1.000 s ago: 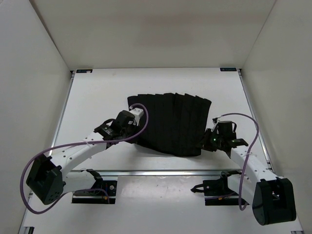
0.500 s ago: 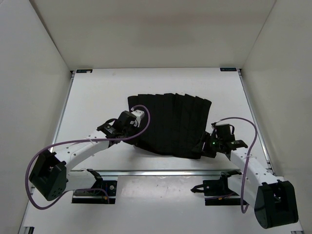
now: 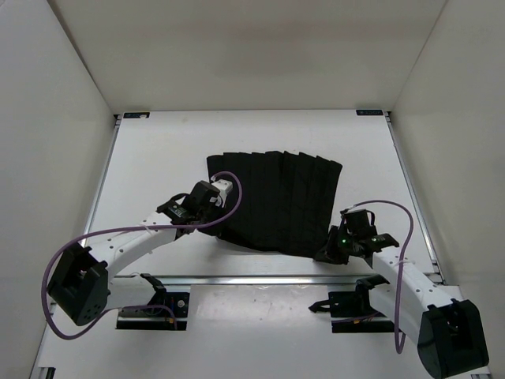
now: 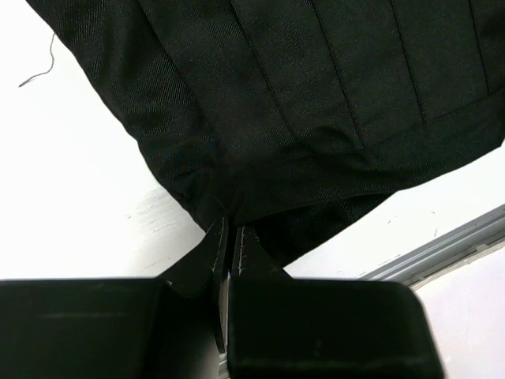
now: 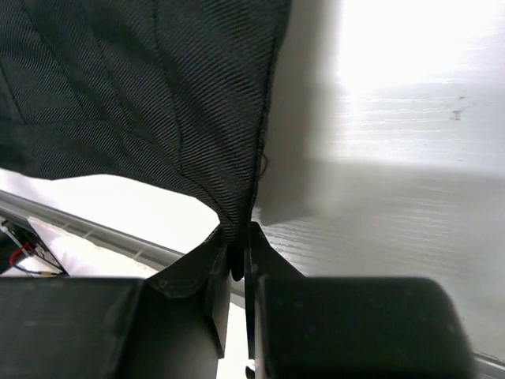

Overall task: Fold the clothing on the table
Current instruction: Flatten the skirt out, then fold the skirt

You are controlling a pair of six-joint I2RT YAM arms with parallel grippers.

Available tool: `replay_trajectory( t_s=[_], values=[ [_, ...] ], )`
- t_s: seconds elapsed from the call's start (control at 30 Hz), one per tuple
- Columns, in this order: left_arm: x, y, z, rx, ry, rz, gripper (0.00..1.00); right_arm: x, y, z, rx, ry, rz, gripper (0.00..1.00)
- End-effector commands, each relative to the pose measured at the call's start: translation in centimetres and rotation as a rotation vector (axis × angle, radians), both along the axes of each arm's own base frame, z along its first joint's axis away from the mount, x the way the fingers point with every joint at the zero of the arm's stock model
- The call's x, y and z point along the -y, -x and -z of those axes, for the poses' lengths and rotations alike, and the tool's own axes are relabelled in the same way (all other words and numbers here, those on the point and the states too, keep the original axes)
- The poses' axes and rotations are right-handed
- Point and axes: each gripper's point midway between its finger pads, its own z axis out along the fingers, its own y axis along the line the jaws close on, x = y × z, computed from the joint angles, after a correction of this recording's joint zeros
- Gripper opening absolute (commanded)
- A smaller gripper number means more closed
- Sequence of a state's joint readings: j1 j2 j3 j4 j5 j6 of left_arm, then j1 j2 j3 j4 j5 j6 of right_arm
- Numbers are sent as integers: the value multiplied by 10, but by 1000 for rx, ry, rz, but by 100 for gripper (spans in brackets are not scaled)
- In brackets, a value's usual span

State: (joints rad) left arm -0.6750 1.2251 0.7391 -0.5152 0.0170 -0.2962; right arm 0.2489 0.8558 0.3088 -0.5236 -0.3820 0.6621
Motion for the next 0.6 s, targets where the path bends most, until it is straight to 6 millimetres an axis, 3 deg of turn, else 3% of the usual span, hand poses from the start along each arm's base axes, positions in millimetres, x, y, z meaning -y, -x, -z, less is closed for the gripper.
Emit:
replay_trajectory(
  t_s=[0.0,0.1,0.3,0.47,0.57],
  values=[
    [1,-2,-9,26,28,6,0,2,-19,-14,53,20,24,10],
    [1,-4,-12,27,29,-2,0,5,-19,-13,45,41,11,18],
    [-2,-4,-15,38,40,-13,0,15,-28,-20,82,44,55,43],
    [-5,-5,-14,43,34,-24,0,12,-26,-20,70,43,43,40],
    [-4,-4,-13,37,36,-22,0,10,-25,-17,60,44,40,27]
  ],
)
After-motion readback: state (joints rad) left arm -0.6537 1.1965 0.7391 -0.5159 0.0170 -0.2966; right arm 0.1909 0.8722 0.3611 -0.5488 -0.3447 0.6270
